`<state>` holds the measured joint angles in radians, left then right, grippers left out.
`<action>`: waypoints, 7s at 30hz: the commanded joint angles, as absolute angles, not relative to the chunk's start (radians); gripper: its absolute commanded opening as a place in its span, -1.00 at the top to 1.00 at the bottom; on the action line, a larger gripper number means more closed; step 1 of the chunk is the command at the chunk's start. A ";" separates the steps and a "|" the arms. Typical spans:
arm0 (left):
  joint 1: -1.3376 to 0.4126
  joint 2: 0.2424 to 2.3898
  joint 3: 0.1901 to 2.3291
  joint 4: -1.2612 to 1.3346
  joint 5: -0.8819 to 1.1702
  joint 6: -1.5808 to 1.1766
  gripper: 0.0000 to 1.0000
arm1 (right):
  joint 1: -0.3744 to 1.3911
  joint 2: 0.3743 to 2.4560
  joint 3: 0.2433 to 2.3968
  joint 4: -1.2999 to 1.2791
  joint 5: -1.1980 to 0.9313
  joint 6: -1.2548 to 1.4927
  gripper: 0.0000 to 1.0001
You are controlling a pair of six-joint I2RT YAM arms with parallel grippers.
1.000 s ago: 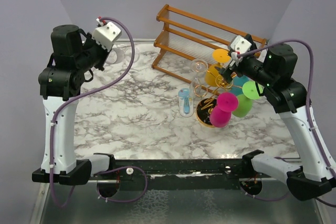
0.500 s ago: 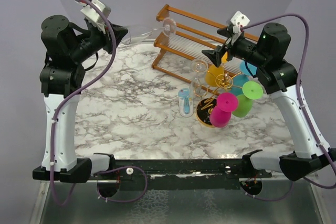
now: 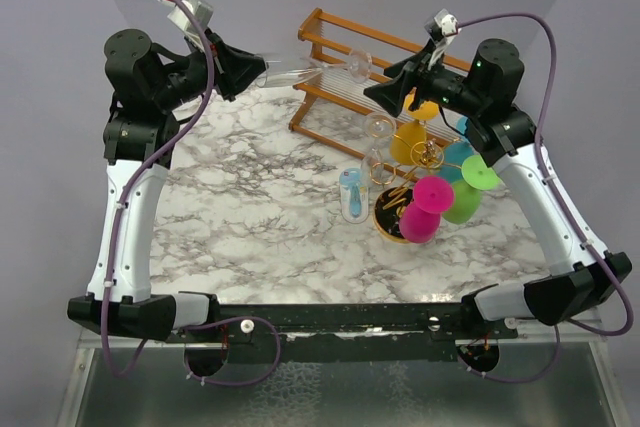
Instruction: Place the wine glass upside down on the wine glass rack
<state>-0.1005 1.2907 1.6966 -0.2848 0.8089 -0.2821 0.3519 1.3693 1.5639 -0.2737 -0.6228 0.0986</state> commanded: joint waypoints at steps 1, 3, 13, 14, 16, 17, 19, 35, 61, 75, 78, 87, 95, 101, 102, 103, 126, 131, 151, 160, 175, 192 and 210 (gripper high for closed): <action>-0.106 1.278 1.690 -0.177 0.864 -0.349 1.00 | 0.351 1.385 1.536 -0.172 -0.592 0.252 -0.35; -0.106 1.273 1.678 -0.172 0.874 -0.355 1.00 | 0.351 1.391 1.524 -0.151 -0.595 0.278 -0.29; -0.105 1.262 1.652 -0.163 0.880 -0.359 1.00 | 0.351 1.400 1.519 -0.123 -0.639 0.341 0.06; -0.106 1.262 1.651 -0.162 0.881 -0.360 1.00 | 0.350 1.399 1.520 -0.126 -0.632 0.341 0.09; -0.106 1.261 1.648 -0.162 0.882 -0.362 1.00 | 0.351 1.401 1.522 -0.131 -0.610 0.341 0.17; -0.108 1.260 1.646 -0.160 0.884 -0.363 1.00 | 0.351 1.403 1.522 -0.133 -0.605 0.342 0.20; -0.107 1.259 1.643 -0.158 0.886 -0.364 1.00 | 0.351 1.407 1.522 -0.135 -0.598 0.348 0.24; -0.114 1.255 1.611 -0.141 0.893 -0.374 0.96 | 0.351 1.415 1.529 -0.129 -0.581 0.349 0.95; -0.114 1.200 1.676 -0.533 0.500 0.091 -0.70 | 0.351 1.253 1.604 -0.611 -0.813 -0.654 0.98; -0.105 1.218 1.663 -0.503 0.515 0.067 -0.92 | 0.396 1.228 1.574 -0.888 -0.916 -1.029 0.98; -0.102 1.221 1.659 -0.499 0.525 0.062 -0.92 | 0.425 1.230 1.553 -0.869 -0.886 -1.030 0.98; -0.098 1.227 1.648 -0.486 0.540 0.052 -0.92 | 0.494 1.224 1.507 -0.807 -0.775 -0.983 0.98; -0.097 1.235 1.657 -0.482 0.541 0.046 -0.92 | 0.564 1.204 1.466 -0.771 -0.607 -1.003 0.98; -0.097 1.235 1.654 -0.483 0.543 0.046 -0.92 | 0.574 1.190 1.474 -0.768 -0.538 -1.012 0.98; -0.097 1.235 1.654 -0.483 0.544 0.047 -0.92 | 0.575 1.188 1.475 -0.771 -0.532 -1.016 0.98; -0.097 1.235 1.654 -0.482 0.545 0.050 -0.92 | 0.575 1.187 1.476 -0.773 -0.525 -1.022 0.98; -0.097 1.238 1.654 -0.482 0.559 0.057 -0.92 | 0.576 1.125 1.458 -0.824 -0.354 -1.113 0.98; -0.097 1.238 1.654 -0.481 0.562 0.057 -0.92 | 0.575 1.103 1.443 -0.827 -0.321 -1.120 0.98; -0.097 1.230 1.642 -0.479 0.581 0.057 -0.92 | 0.576 1.030 1.412 -0.876 -0.334 -1.127 0.98; -0.096 1.227 1.634 -0.479 0.586 0.061 -0.92 | 0.575 1.027 1.441 -0.910 -0.422 -1.115 0.98; -0.097 1.226 1.623 -0.478 0.597 0.064 -0.92 | 0.575 1.050 1.448 -0.912 -0.569 -1.094 0.98; -0.097 1.222 1.611 -0.480 0.607 0.080 -0.92 | 0.576 1.045 1.395 -0.902 -0.625 -1.082 0.79; -0.097 1.219 1.605 -0.479 0.612 0.086 -0.92 | 0.575 1.021 1.339 -0.900 -0.606 -1.075 0.61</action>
<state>-0.1040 1.2362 1.6180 -0.5022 0.5812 0.0780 0.5697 1.0367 1.3460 -0.9150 -0.5842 -1.0927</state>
